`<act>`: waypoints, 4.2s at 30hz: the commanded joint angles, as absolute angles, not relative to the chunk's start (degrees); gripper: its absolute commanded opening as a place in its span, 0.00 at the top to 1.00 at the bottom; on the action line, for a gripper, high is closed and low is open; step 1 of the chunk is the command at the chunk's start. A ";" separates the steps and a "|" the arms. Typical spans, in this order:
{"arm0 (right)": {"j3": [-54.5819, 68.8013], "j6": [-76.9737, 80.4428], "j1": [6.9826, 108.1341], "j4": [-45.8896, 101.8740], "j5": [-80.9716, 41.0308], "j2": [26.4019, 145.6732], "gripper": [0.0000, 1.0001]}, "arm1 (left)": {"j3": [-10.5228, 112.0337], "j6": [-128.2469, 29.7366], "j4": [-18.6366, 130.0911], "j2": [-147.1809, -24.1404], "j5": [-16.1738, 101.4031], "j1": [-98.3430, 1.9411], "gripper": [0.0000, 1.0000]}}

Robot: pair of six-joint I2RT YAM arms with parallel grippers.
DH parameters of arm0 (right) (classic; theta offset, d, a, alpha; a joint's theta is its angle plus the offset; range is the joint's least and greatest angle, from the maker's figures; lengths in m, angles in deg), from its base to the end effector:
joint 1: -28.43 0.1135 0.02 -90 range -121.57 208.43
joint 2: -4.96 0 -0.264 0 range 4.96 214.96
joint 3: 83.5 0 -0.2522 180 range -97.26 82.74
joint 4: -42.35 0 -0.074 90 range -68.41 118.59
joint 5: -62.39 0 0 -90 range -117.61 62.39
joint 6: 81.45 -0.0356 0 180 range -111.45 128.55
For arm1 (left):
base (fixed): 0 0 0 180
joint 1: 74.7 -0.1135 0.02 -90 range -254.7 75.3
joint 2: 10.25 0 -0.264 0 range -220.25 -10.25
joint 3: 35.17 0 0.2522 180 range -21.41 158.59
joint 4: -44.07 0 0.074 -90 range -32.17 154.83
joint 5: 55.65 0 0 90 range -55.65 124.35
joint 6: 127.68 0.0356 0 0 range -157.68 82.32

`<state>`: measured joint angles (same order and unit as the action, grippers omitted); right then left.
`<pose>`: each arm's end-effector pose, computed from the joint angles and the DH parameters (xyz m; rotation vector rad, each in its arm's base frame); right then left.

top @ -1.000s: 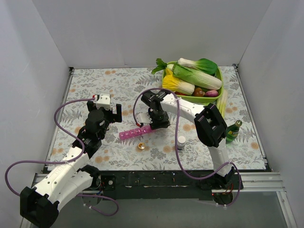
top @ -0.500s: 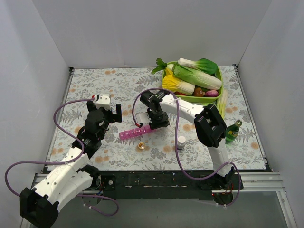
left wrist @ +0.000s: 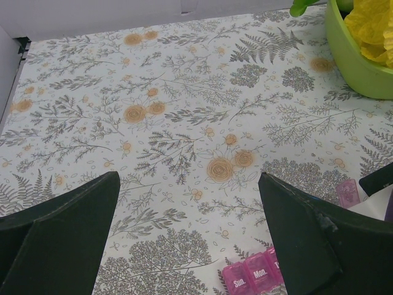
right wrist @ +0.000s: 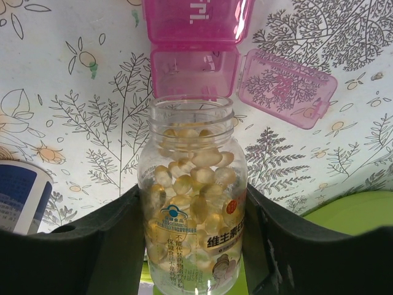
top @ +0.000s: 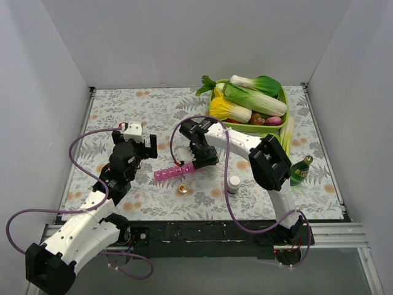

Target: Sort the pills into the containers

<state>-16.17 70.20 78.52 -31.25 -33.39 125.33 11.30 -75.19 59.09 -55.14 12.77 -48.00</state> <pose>0.2722 0.3198 0.1993 -2.4734 1.6904 -0.1734 0.1749 -0.0733 0.2819 -0.4372 1.7590 -0.4624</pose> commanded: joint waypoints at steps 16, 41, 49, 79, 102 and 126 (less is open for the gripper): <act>-18.42 70.78 79.58 -31.09 -36.22 125.81 0.95 | 11.72 -75.38 58.62 -53.85 13.08 -47.98 0.02; -18.42 70.60 80.02 -30.91 -36.84 126.16 0.95 | 11.63 -75.38 58.53 -53.76 13.44 -48.07 0.02; -18.86 70.69 80.02 -30.74 -37.10 125.98 0.95 | 11.72 -75.38 58.45 -53.85 13.52 -47.98 0.02; -19.91 65.24 73.79 -28.63 -18.06 119.58 0.96 | 10.67 -76.43 58.36 -53.67 14.14 -47.98 0.02; 6.28 61.12 59.98 -4.20 40.85 93.64 0.96 | 13.84 -116.22 76.11 -55.78 54.27 -48.07 0.02; 25.08 45.99 52.34 14.61 41.73 74.39 0.95 | 30.17 -131.54 98.52 -95.13 16.53 -22.24 0.29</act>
<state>24.44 47.64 52.79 10.44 39.72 76.66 26.00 -129.70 93.34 -90.83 26.32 -24.44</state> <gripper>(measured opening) 0.606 0.718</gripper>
